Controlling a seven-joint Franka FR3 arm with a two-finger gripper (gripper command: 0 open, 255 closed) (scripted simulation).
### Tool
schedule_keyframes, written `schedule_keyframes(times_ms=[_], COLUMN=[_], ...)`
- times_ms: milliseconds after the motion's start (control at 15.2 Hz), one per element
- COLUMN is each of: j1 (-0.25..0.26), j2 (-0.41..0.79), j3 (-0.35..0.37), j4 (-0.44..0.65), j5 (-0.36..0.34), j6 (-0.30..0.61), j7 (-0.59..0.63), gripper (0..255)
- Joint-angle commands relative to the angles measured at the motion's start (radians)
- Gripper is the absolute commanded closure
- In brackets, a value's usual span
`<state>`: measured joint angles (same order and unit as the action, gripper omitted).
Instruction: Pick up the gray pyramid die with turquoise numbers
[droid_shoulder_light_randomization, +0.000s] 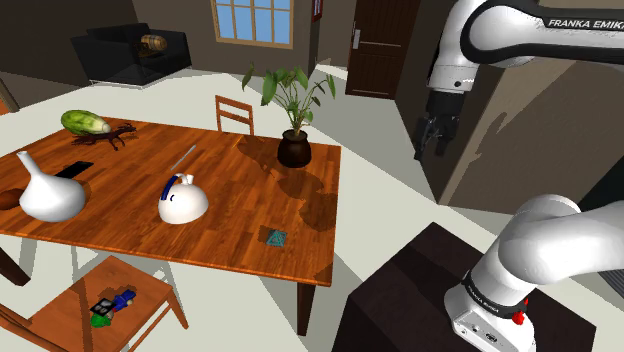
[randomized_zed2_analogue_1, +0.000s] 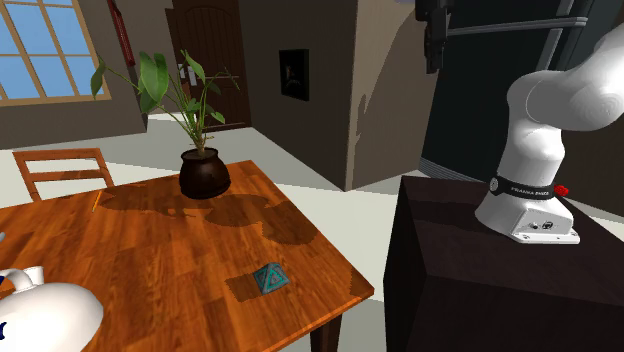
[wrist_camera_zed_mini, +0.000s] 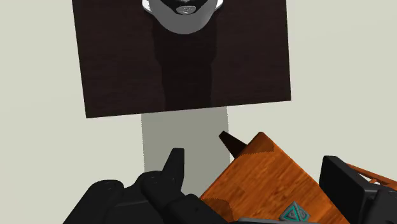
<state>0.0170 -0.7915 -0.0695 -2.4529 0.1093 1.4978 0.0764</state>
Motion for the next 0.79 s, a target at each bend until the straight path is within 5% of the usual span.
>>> schedule_keyframes(times_ms=[0,726], j1=[0.000,0.085], j2=[0.000,0.125], j3=[0.000,0.027], j4=[0.000,-0.271], j5=[0.000,0.062], j6=[0.000,0.545], j7=[0.000,-0.141], gripper=[0,0])
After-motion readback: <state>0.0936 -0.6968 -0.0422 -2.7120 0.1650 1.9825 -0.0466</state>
